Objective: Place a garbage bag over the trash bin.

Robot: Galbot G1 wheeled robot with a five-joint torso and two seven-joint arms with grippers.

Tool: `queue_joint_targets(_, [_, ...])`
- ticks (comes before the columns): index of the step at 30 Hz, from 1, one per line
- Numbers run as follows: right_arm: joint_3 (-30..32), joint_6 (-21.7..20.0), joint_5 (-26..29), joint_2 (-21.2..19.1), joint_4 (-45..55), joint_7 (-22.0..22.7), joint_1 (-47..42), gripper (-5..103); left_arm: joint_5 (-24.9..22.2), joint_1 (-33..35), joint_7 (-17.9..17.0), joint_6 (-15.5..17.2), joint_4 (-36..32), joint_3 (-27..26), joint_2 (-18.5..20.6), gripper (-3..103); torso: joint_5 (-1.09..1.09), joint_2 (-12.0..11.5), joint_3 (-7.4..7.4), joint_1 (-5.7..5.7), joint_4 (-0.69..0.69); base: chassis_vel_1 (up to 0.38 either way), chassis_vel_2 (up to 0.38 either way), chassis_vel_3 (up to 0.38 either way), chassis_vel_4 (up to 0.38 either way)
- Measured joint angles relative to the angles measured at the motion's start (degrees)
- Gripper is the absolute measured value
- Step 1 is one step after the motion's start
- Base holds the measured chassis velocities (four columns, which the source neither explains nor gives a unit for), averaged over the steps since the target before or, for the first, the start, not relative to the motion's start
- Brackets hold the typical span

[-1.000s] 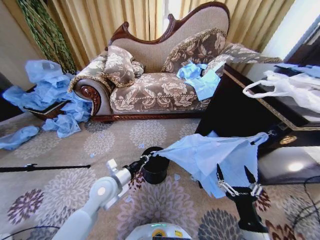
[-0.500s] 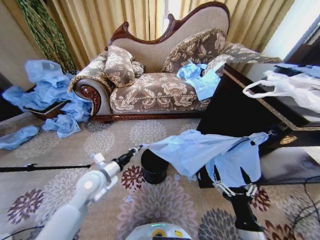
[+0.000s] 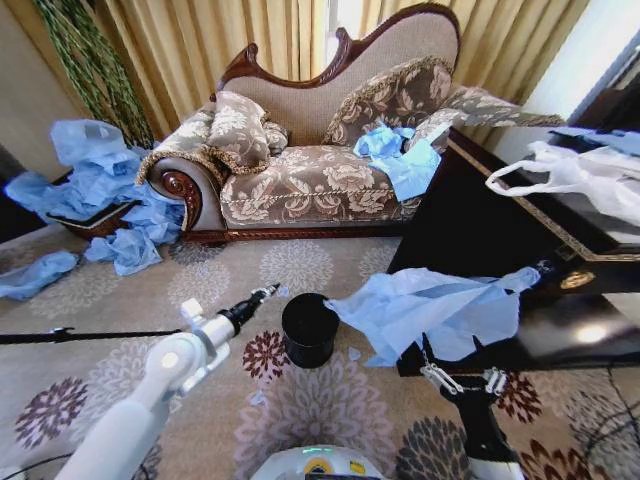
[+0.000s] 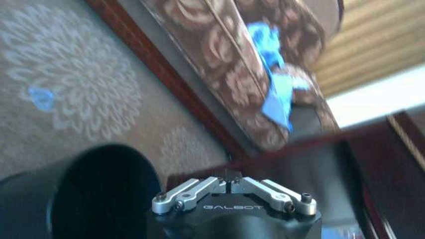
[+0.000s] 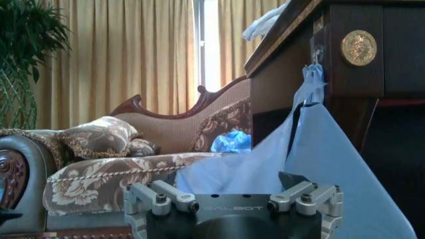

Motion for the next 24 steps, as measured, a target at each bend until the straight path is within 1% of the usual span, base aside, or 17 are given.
queue_joint_targets(1, [0.0,0.0,0.0,0.0,0.0,0.0,0.0,100,0.0,0.0,0.0,0.0,0.0,0.0,0.0,0,0.00,0.0,0.00,0.00,0.00,0.000,0.000,0.000,0.000])
queue_joint_targets(4, [0.1,-0.1,0.4,-0.6,-0.4,0.1,0.3,100,6.8,-0.1,3.6,1.2,-0.9,3.0,1.3,-2,0.01,0.0,0.00,0.00,0.02,0.000,0.000,0.000,0.000])
queue_joint_targets(5, [0.1,-0.1,0.4,-0.6,-0.4,0.1,0.3,100,6.8,-0.1,3.6,1.2,-0.9,3.0,1.3,-2,0.01,0.0,0.00,0.00,0.02,0.000,0.000,0.000,0.000])
queue_joint_targets(7, [0.2,-0.1,0.4,-0.7,-0.9,0.2,0.4,100,14.6,-2.4,8.1,1.8,0.3,7.4,2.3,8,0.00,0.0,0.00,0.00,0.01,0.000,0.000,0.000,0.000])
queue_joint_targets(8, [0.2,-0.1,0.4,-0.7,-0.9,0.2,0.4,100,14.6,-2.4,8.1,1.8,0.3,7.4,2.3,8,0.00,0.0,0.00,0.00,0.01,0.000,0.000,0.000,0.000])
queue_joint_targets(9, [0.2,-0.1,0.4,-0.7,-1.0,0.2,0.4,100,16.5,-3.2,9.4,1.8,0.8,8.9,2.5,14,0.01,0.0,0.00,0.00,0.01,0.000,0.000,0.000,0.000])
queue_joint_targets(12, [0.4,-0.1,0.4,-0.7,-1.2,0.3,0.2,100,27.0,-9.4,16.2,1.0,5.5,19.2,3.3,30,0.01,0.0,0.00,0.00,0.00,0.000,0.000,0.000,0.000])
queue_joint_targets(13, [0.4,-0.1,0.4,-0.7,-1.2,0.3,0.2,100,27.0,-9.4,16.2,1.0,5.5,19.2,3.3,30,0.01,0.0,0.00,0.00,0.00,0.000,0.000,0.000,0.000])
queue_joint_targets(14, [0.5,-0.1,0.4,-0.8,-1.2,0.3,0.1,100,28.4,-10.7,16.9,0.8,6.4,21.2,3.3,30,0.01,0.0,0.00,0.00,0.00,0.000,0.000,0.000,0.000])
queue_joint_targets(15, [0.7,-0.1,0.5,-0.8,-1.4,0.4,0.0,100,30.6,-13.5,17.7,0.8,8.4,25.7,3.0,41,-0.02,0.0,0.01,0.00,-0.01,0.000,0.000,0.000,0.000])
queue_joint_targets(16, [0.8,-0.1,0.5,-0.8,-1.4,0.5,0.0,100,31.4,-14.7,17.9,0.8,9.3,27.4,2.7,41,-0.01,0.0,0.00,0.00,-0.01,0.000,0.000,0.000,0.000])
queue_joint_targets(17, [0.9,-0.1,0.5,-0.7,-1.5,0.6,0.0,100,32.6,-15.6,18.2,0.8,10.1,29.1,2.5,46,0.01,0.0,0.00,0.00,-0.01,0.000,0.000,0.000,0.000])
queue_joint_targets(18, [0.9,-0.1,0.5,-0.7,-1.5,0.6,0.0,100,32.6,-15.6,18.2,0.8,10.1,29.1,2.5,46,0.01,0.0,0.00,0.00,-0.01,0.000,0.000,0.000,0.000])
queue_joint_targets(20, [1.2,-0.1,0.6,-0.7,-1.8,1.0,-0.1,100,37.0,-17.7,19.8,0.8,12.2,34.8,1.8,57,-0.02,0.0,0.00,0.00,0.00,0.000,0.000,0.000,0.000])
queue_joint_targets(21, [1.2,-0.1,0.6,-0.7,-1.8,1.0,-0.1,100,37.0,-17.7,19.8,0.8,12.2,34.8,1.8,57,-0.02,0.0,0.00,0.00,0.00,0.000,0.000,0.000,0.000])
queue_joint_targets(22, [1.3,-0.1,0.6,-0.7,-1.8,1.0,-0.1,100,37.7,-18.1,20.1,0.8,12.5,36.0,1.7,63,-0.01,0.0,0.00,0.00,0.00,0.000,0.000,0.000,0.000])
queue_joint_targets(24, [1.6,-0.1,0.9,-0.8,-2.1,1.4,-0.1,100,40.5,-19.0,21.2,1.2,13.4,41.2,1.4,73,0.00,0.0,0.00,0.00,0.00,0.000,0.000,0.000,0.000])
